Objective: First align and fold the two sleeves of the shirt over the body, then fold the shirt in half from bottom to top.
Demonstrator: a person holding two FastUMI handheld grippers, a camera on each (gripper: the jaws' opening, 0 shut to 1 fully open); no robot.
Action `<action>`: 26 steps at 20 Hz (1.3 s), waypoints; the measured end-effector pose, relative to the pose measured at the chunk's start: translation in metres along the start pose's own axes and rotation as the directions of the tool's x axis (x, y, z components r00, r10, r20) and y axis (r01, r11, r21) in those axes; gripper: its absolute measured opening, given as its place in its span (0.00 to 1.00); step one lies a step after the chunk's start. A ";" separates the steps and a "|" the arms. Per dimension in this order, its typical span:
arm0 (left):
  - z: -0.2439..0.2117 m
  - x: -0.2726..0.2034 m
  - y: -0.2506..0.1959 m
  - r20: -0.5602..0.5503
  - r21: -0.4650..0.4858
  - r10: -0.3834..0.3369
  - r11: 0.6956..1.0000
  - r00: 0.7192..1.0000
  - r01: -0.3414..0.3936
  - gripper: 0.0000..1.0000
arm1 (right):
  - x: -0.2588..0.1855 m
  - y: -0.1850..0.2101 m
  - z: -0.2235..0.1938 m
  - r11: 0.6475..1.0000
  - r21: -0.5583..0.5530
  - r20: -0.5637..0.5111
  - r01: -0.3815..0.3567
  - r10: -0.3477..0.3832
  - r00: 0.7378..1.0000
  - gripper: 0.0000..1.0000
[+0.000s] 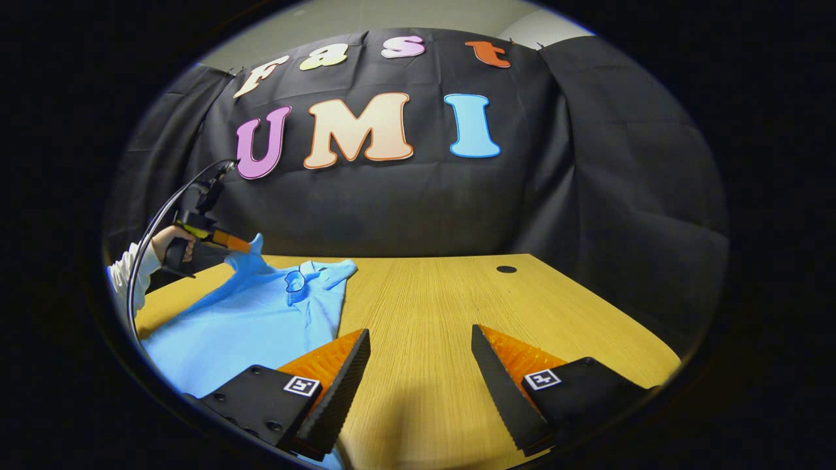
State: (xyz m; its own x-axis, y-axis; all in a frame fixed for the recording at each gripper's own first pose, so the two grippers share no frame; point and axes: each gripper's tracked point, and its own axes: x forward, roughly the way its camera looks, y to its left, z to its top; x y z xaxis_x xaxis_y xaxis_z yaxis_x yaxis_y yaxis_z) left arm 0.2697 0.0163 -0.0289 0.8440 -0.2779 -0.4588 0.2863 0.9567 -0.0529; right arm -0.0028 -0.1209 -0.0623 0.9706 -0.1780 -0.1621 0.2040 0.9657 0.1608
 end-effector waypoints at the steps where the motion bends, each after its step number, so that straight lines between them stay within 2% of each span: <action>1: 0.007 0.004 -0.018 0.007 0.018 -0.025 1.000 1.000 0.025 0.00 | -0.002 0.001 -0.001 1.000 0.001 -0.006 -0.007 0.007 1.000 0.97; 7: 0.011 0.028 -0.097 -0.016 0.124 -0.115 0.986 0.993 0.116 0.00 | -0.009 -0.004 -0.007 1.000 0.000 -0.022 -0.005 0.005 1.000 0.97; 10: -0.004 0.040 -0.124 -0.047 0.160 -0.121 0.979 0.991 0.128 0.00 | -0.010 -0.002 -0.011 0.999 0.024 -0.033 -0.024 0.025 0.999 0.97; 14: -0.008 0.030 -0.157 -0.043 0.137 -0.193 0.971 0.980 0.197 0.08 | -0.011 0.003 -0.013 0.998 0.031 -0.037 -0.054 0.055 0.998 0.97; 15: -0.006 0.023 -0.159 -0.028 0.133 -0.193 0.972 0.981 0.195 0.25 | -0.013 0.005 -0.014 0.997 0.034 -0.041 -0.064 0.066 0.997 0.97; 18: 0.003 -0.004 -0.143 0.038 0.131 -0.135 0.983 0.990 0.129 0.98 | -0.019 0.019 -0.018 0.993 0.046 -0.047 -0.110 0.112 0.993 0.97; 23: -0.015 -0.074 -0.114 0.114 0.080 -0.065 0.995 0.991 0.056 0.96 | -0.039 0.044 -0.025 0.981 0.040 -0.063 -0.190 0.192 0.979 0.97; 26: -0.053 -0.121 -0.108 0.103 0.049 -0.073 0.996 0.992 0.068 0.96 | -0.056 0.061 -0.029 0.970 0.035 -0.071 -0.241 0.243 0.967 0.97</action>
State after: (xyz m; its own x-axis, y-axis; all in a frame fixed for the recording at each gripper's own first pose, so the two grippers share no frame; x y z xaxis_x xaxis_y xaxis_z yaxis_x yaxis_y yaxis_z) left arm 0.1131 -0.0493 -0.0146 0.8632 -0.3545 -0.3595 0.3650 0.9301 -0.0409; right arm -0.0482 -0.0469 -0.0721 0.9794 0.0761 -0.1870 -0.0317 0.9728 0.2296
